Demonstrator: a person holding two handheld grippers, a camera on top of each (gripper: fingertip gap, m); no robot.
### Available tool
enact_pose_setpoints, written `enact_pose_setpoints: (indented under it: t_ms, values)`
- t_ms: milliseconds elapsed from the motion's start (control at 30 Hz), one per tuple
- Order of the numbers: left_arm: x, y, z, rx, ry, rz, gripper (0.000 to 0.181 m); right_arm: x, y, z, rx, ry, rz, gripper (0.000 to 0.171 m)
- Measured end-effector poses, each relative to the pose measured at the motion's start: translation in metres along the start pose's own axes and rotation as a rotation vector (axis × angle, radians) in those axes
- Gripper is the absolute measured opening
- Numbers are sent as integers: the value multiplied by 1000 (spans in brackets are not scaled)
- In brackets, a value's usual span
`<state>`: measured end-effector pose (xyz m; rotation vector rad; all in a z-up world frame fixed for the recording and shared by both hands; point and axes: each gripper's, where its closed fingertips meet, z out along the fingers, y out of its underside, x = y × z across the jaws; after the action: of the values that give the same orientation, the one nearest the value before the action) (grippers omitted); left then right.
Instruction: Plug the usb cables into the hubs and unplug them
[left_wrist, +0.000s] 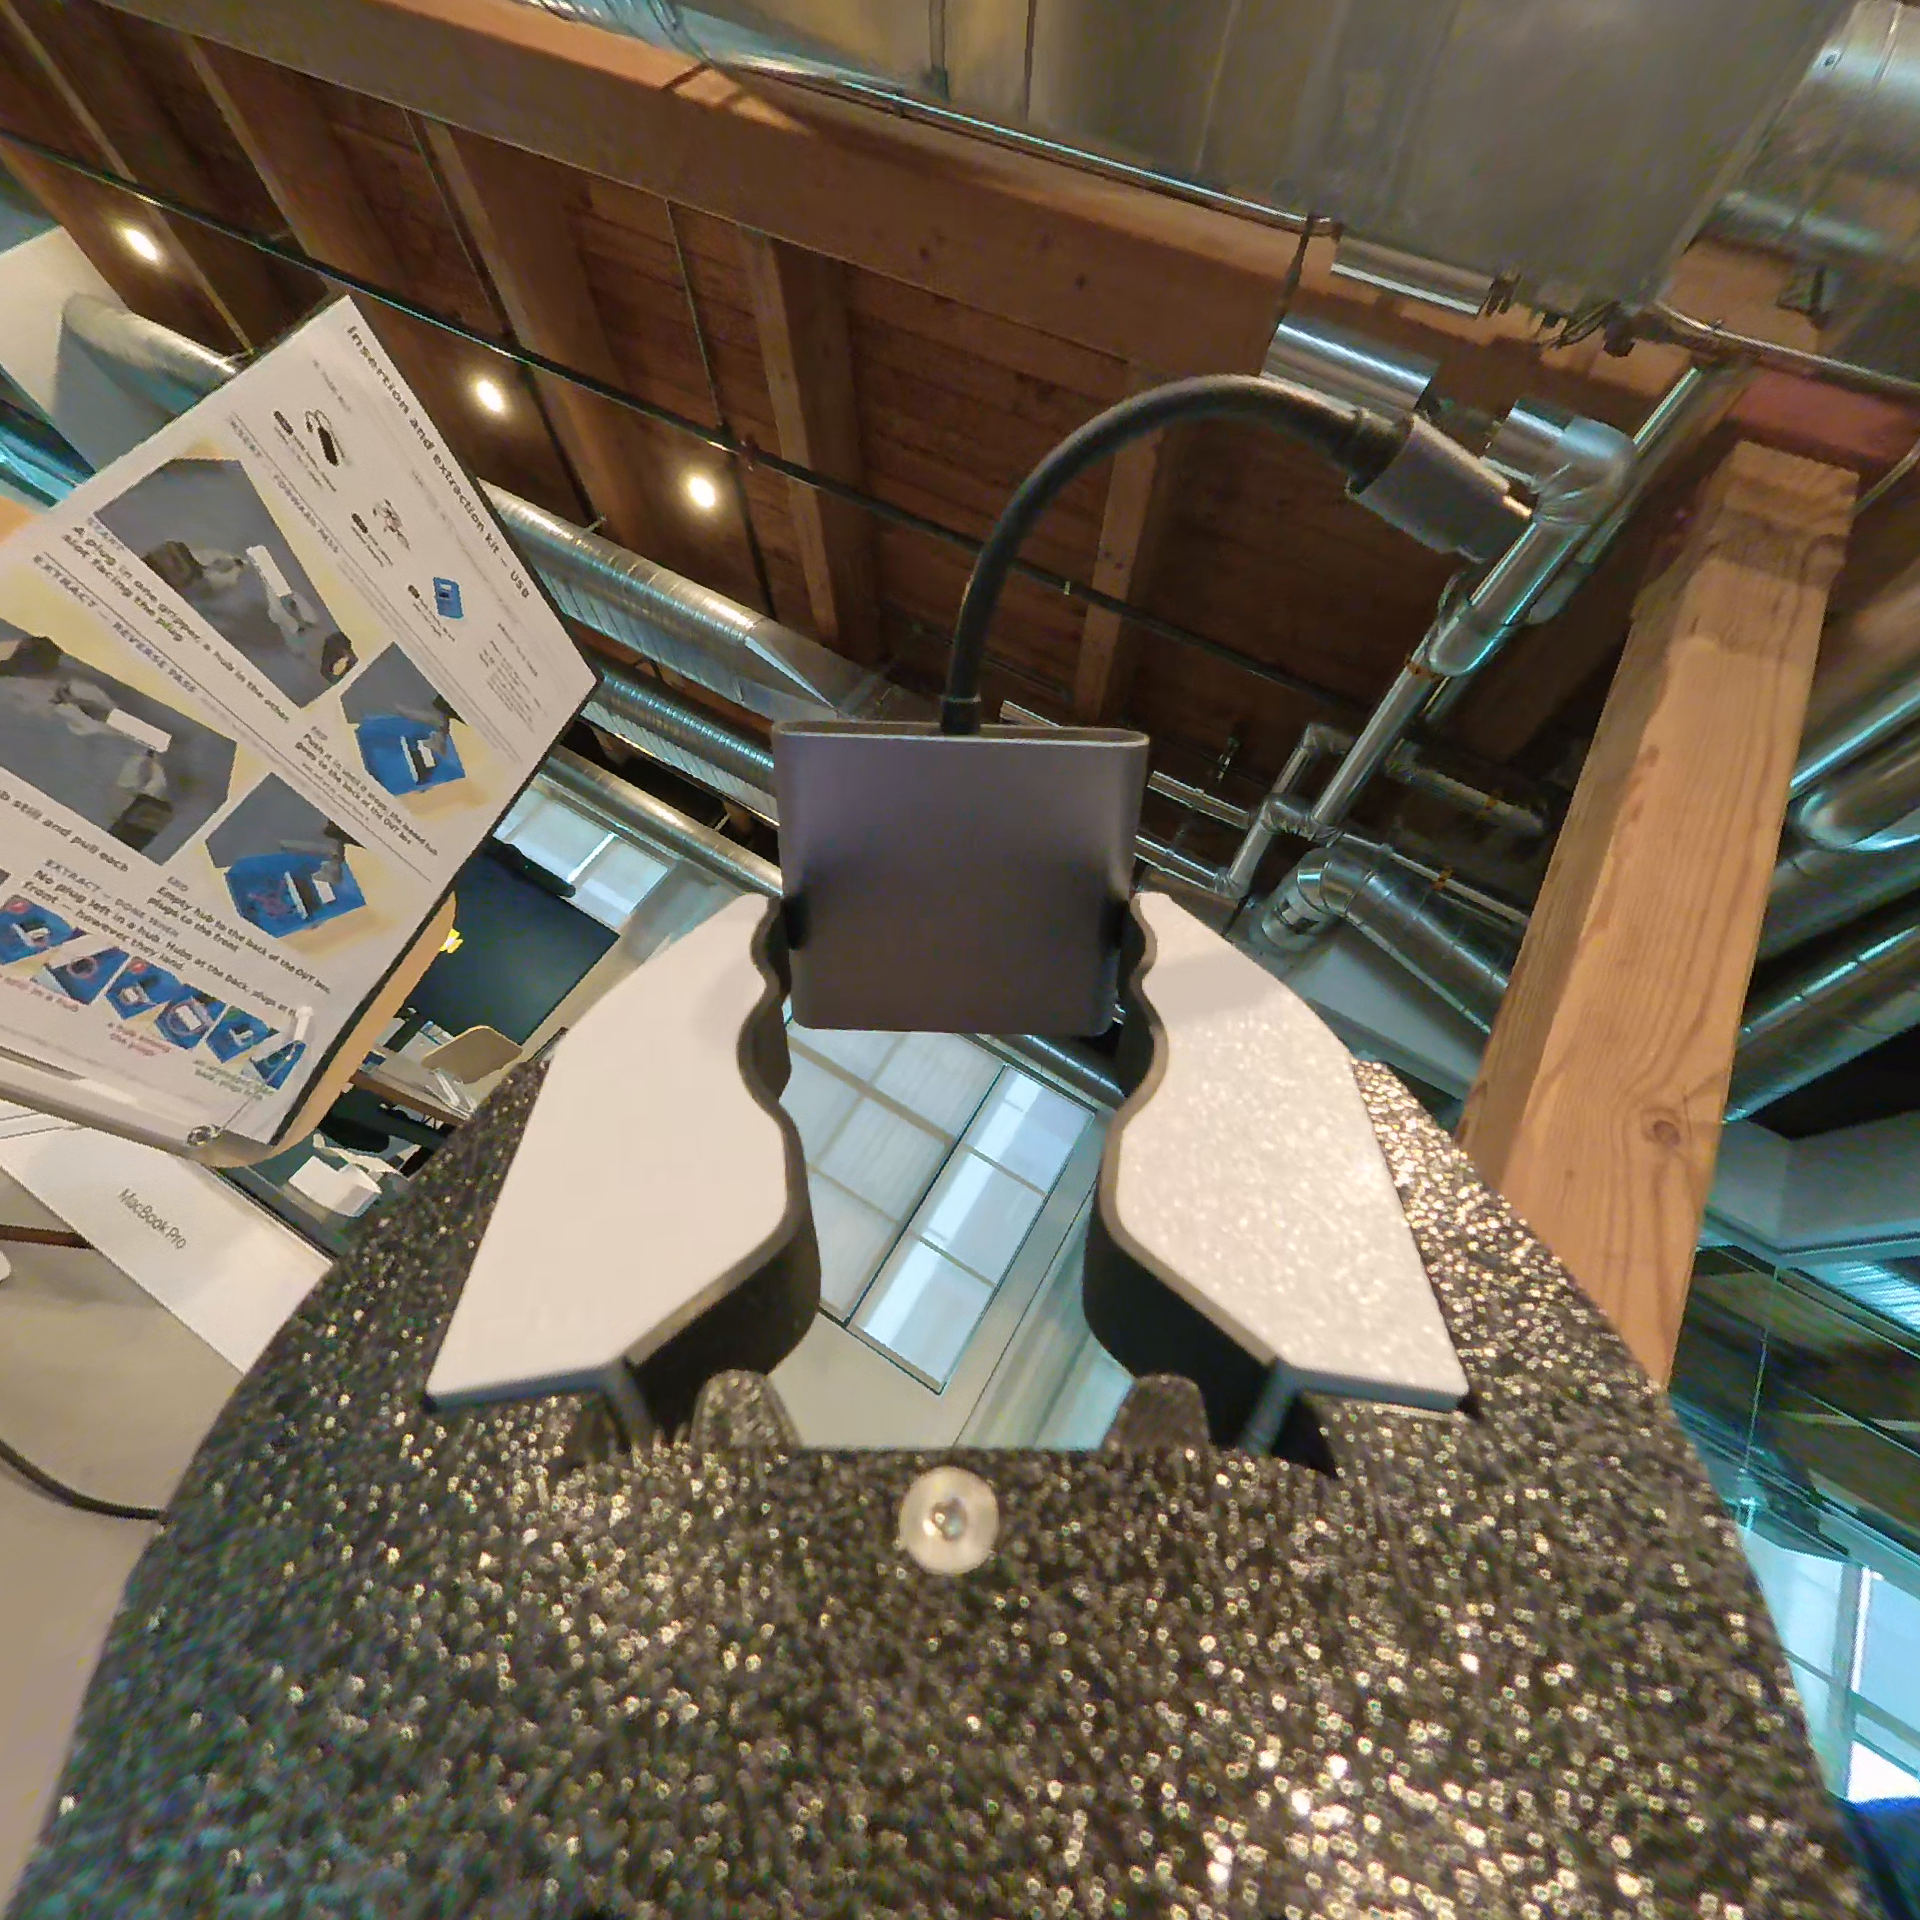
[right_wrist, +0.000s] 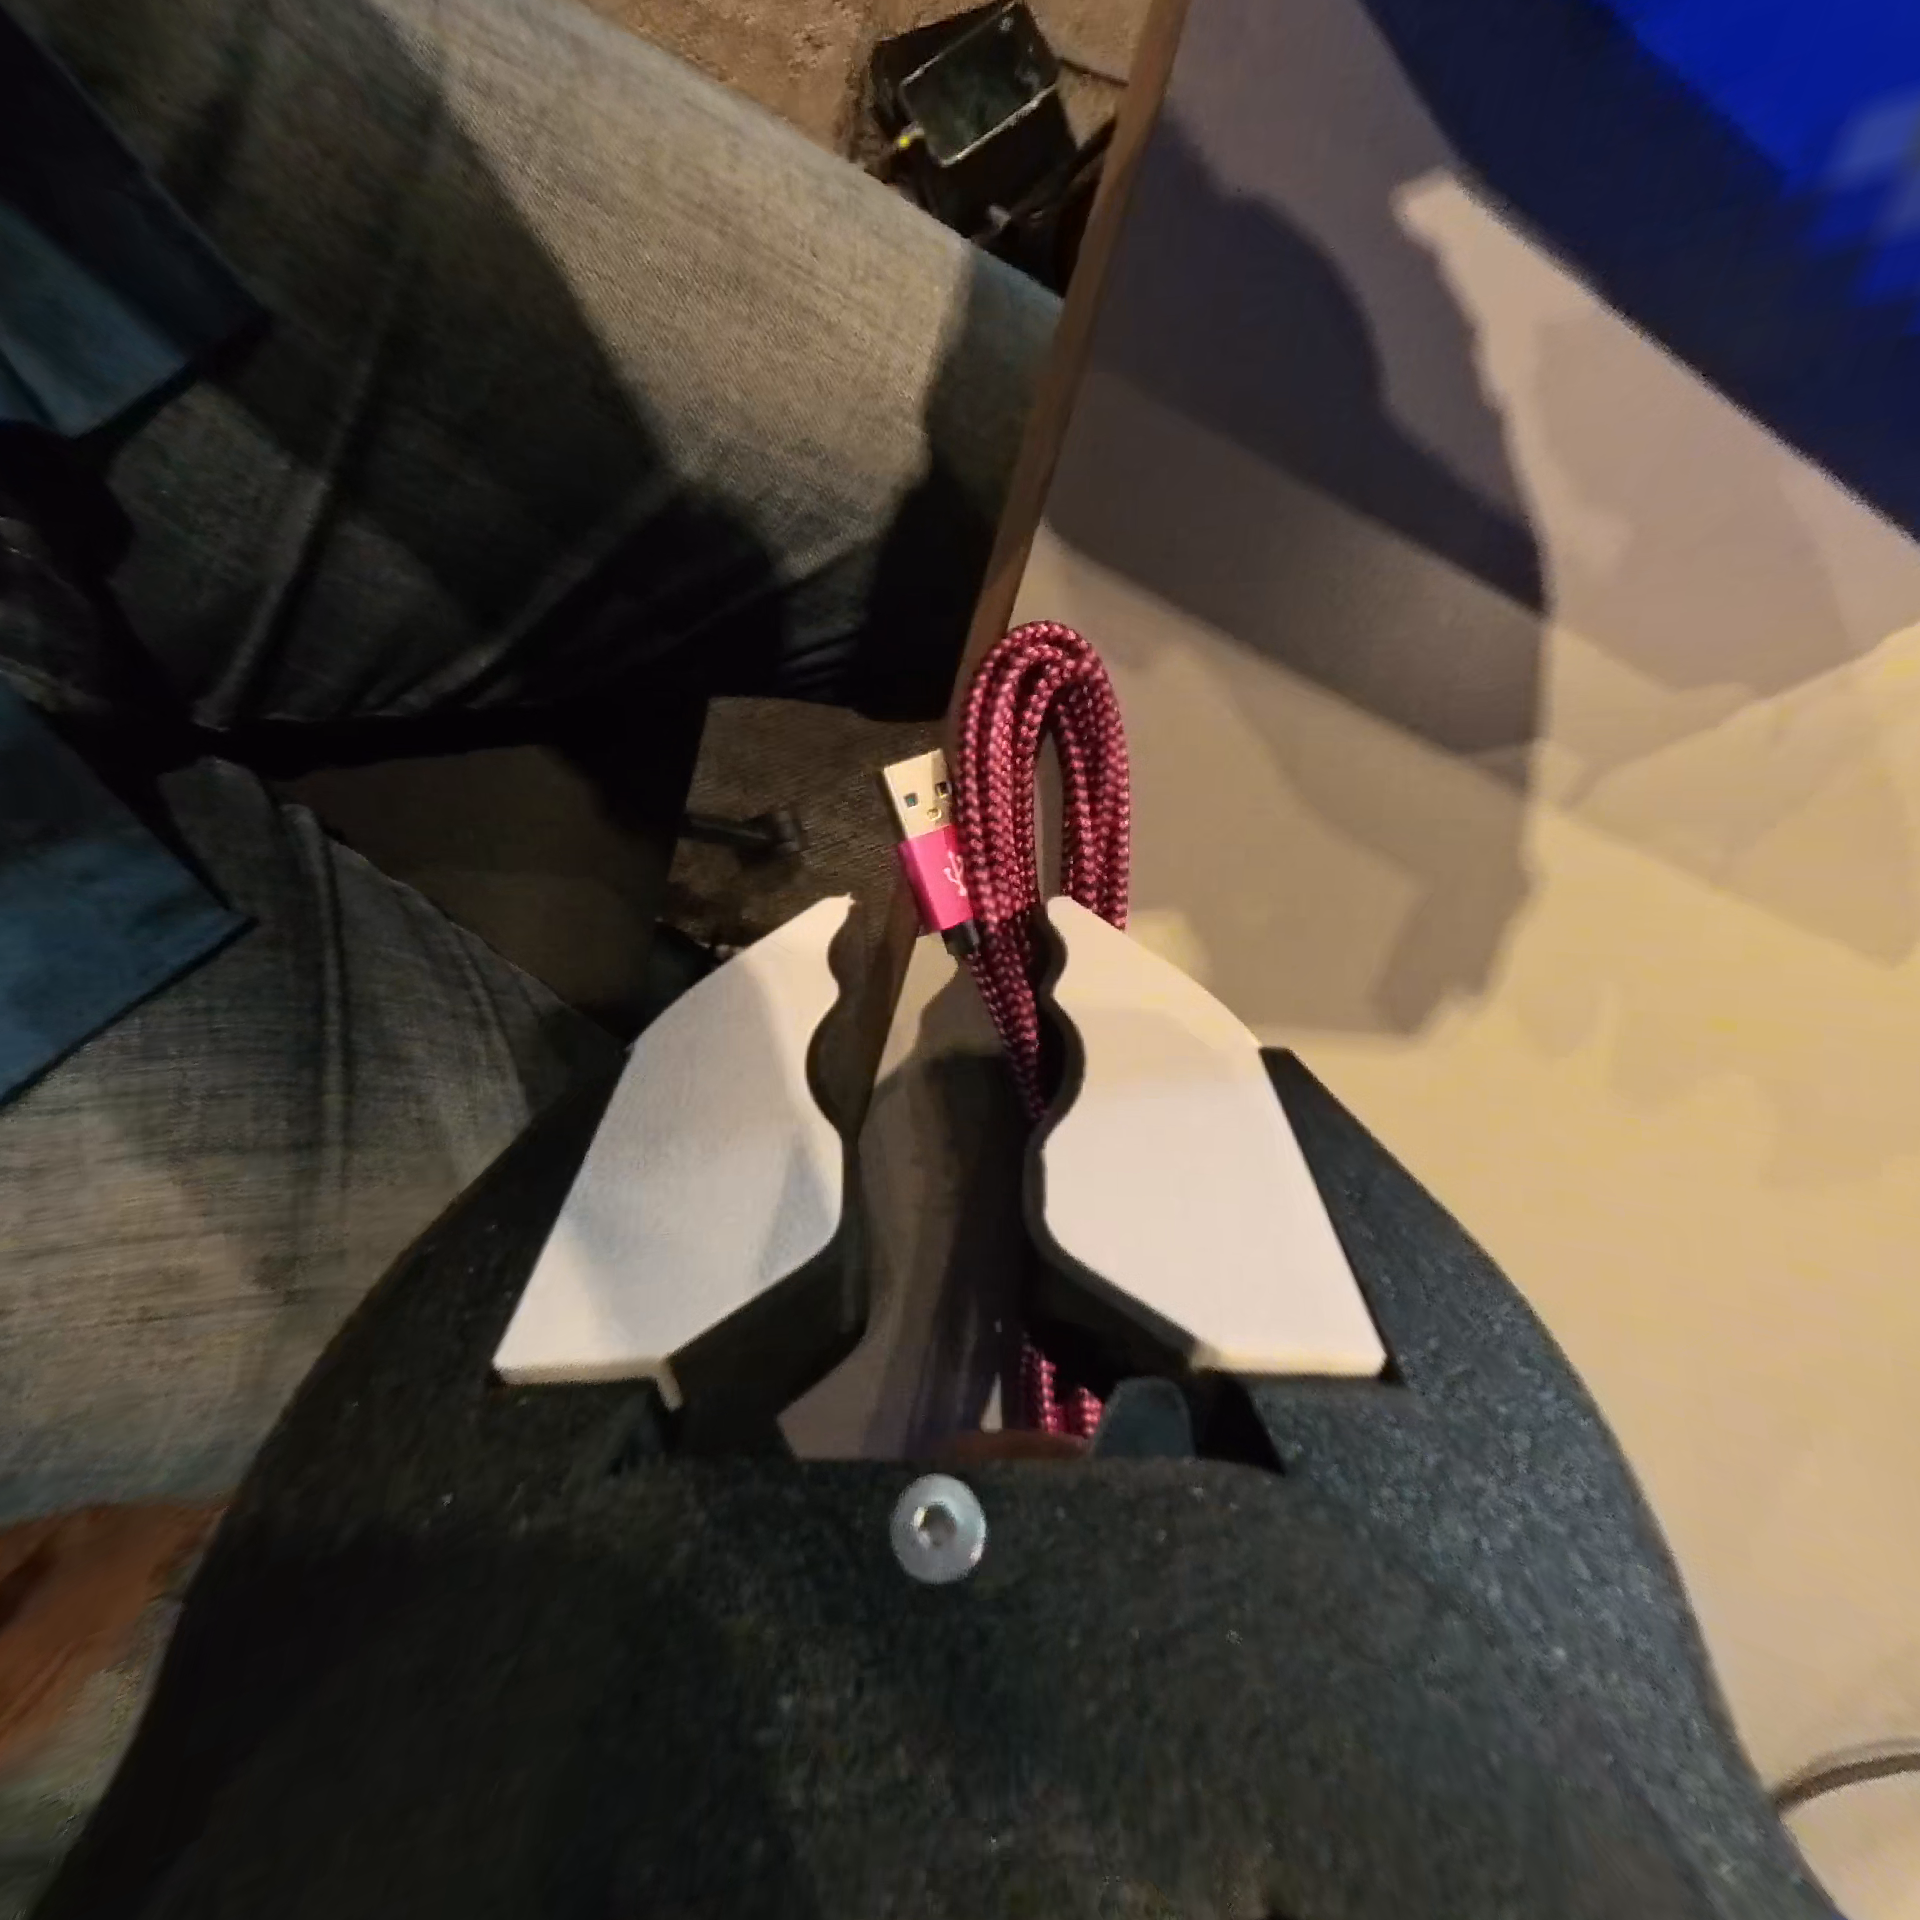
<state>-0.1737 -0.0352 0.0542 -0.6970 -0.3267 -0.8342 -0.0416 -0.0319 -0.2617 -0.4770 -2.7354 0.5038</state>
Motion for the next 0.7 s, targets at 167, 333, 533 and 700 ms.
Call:
enact_pose_setpoints:
  t_ms: [167,333,533,700]
  values:
    - [-1,-1,-1,3,-2,-5,60,3,1,0,-14,93,-55,18]
    - [-2,2,-1,-4,-4,-10,60,6,-4,-11,51,-37,179,8]
    - [-4,8,0,-49,-11,7,60,34,-17,-51,286,-186,523,8]
    - [-3,25,4,-168,20,8,60,72,-20,-101,492,-211,714,8]
